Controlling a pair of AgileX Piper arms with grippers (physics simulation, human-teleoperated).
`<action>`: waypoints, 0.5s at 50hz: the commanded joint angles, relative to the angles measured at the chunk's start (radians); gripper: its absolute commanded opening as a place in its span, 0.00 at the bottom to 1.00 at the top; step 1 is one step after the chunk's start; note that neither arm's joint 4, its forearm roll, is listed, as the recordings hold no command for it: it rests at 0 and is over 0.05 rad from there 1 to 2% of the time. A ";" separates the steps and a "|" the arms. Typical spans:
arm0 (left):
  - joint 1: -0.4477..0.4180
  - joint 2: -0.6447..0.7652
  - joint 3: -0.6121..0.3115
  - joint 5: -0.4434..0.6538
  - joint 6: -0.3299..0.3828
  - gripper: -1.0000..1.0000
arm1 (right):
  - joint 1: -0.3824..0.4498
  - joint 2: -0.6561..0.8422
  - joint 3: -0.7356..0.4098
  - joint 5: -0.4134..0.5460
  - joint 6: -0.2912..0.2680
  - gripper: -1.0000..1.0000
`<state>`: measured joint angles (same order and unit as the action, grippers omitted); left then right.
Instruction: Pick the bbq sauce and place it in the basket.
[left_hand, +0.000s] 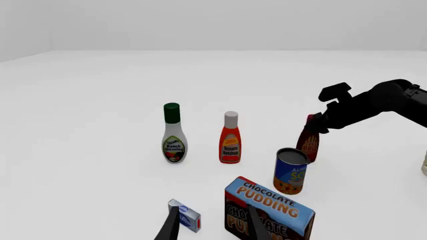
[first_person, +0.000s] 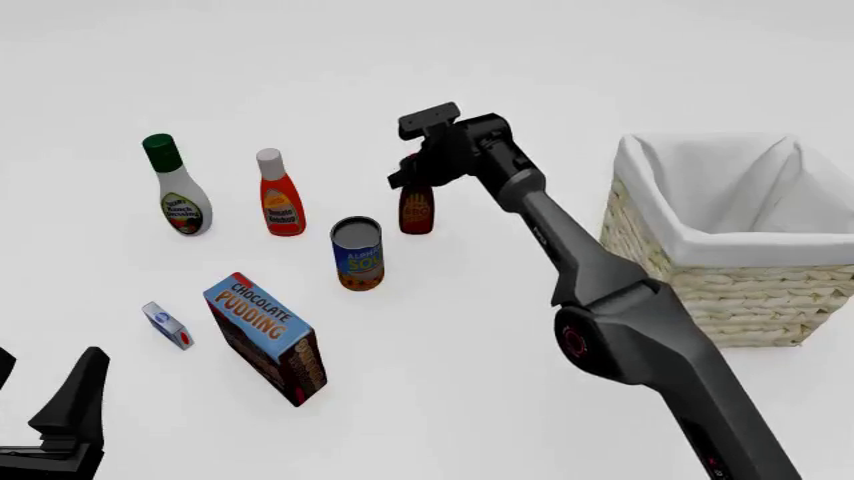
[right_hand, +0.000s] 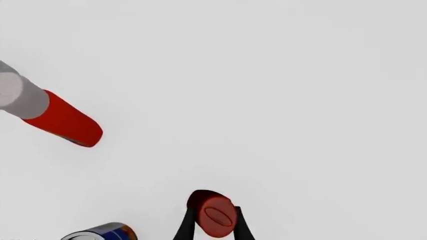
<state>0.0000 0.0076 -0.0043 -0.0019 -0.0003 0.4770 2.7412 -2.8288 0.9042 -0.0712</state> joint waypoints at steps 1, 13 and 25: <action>0.000 0.000 0.000 0.000 0.000 1.00 | -0.009 -0.015 -0.001 0.003 0.010 0.00; 0.000 0.000 0.000 0.000 0.000 1.00 | -0.017 -0.062 -0.001 0.022 -0.007 0.00; 0.000 0.000 0.000 0.000 0.000 1.00 | -0.014 -0.114 0.000 0.044 -0.020 0.00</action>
<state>0.0000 0.0076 -0.0043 -0.0019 -0.0003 0.4627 2.6732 -2.8244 0.9345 -0.0946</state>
